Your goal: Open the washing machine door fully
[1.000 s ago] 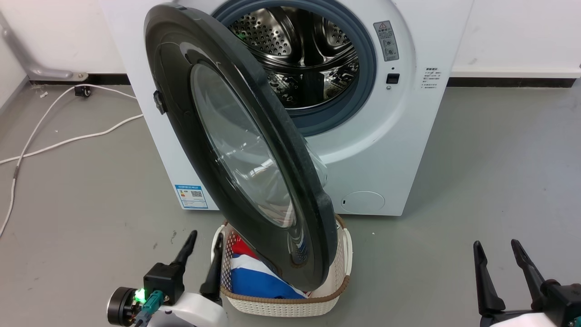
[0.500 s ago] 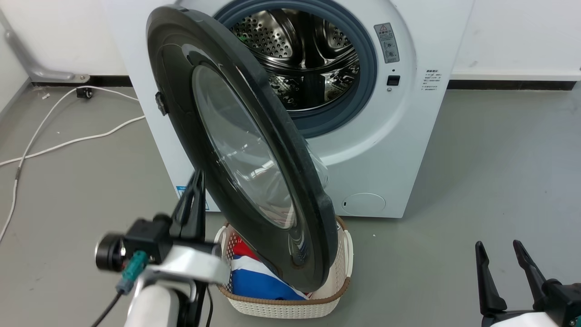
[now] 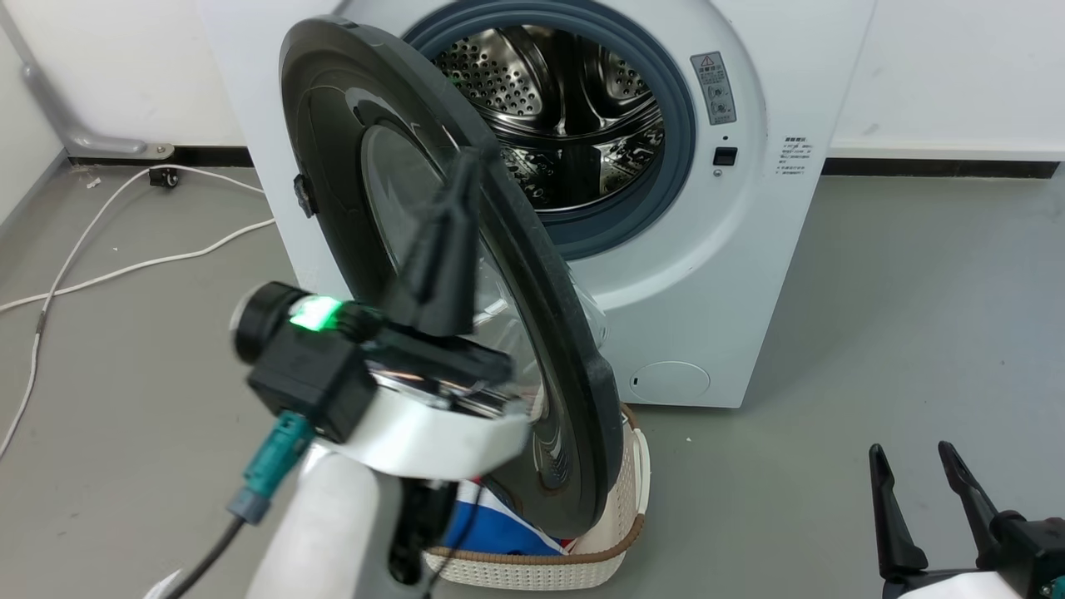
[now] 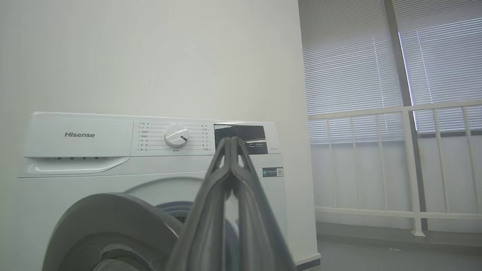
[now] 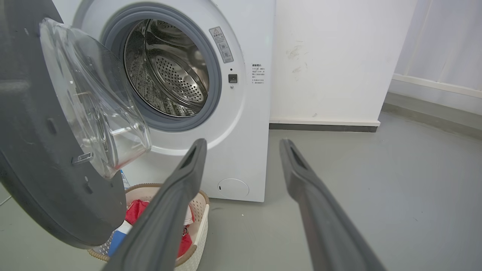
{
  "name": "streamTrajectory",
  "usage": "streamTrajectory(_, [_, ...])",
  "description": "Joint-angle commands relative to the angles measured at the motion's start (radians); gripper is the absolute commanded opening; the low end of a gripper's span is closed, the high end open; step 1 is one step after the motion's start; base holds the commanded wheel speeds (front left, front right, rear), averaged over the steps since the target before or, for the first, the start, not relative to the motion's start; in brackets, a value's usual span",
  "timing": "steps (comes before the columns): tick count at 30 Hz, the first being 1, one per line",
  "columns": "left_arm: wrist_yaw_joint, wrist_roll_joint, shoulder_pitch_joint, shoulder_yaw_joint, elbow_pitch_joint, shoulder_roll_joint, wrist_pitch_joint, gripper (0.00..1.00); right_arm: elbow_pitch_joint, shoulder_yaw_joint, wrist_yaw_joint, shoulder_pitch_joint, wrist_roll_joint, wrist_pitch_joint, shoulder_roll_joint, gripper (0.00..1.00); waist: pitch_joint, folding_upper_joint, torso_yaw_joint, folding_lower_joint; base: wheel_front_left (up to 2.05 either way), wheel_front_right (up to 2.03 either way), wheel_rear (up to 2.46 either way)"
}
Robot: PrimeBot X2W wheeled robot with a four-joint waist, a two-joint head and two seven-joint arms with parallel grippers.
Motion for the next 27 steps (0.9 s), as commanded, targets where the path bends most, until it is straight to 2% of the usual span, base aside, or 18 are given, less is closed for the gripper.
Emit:
streamTrajectory(1, [0.005, -0.008, -0.009, -0.011, -0.007, 0.0, 0.009, 0.0, 0.0, -0.002, 0.0, 0.003, -0.009, -0.001, 0.003, 1.0, -0.001, 0.0, 0.0, 0.0001, 0.0, 0.0, 0.0])
streamTrajectory(7, [0.006, -0.074, 0.008, -0.181, -0.061, 0.0, 0.077, 0.0, 0.009, -0.006, 0.0, 0.003, -0.012, -0.002, 0.003, 1.0, 0.001, 0.0, 0.0, 0.0001, 0.0, 0.0, 0.0])
streamTrajectory(12, [-0.004, -0.147, 0.035, -0.321, -0.048, 0.0, 0.137, 0.0, 0.006, -0.011, 0.0, 0.002, -0.017, 0.006, 0.003, 1.0, 0.005, 0.0, 0.005, 0.0001, 0.0, 0.0, 0.0])
streamTrajectory(20, [-0.006, -0.235, 0.1, -0.508, 0.095, 0.0, 0.223, 0.0, 0.003, -0.005, 0.0, 0.001, -0.017, 0.009, 0.003, 1.0, 0.008, 0.0, 0.001, 0.0001, 0.0, 0.0, 0.0])
streamTrajectory(27, [0.046, -0.277, 0.093, -0.558, 0.271, -0.001, 0.204, 0.0, 0.01, 0.001, 0.0, -0.01, -0.015, 0.008, 0.003, 1.0, 0.013, 0.0, -0.017, 0.0001, 0.0, 0.0, 0.0])
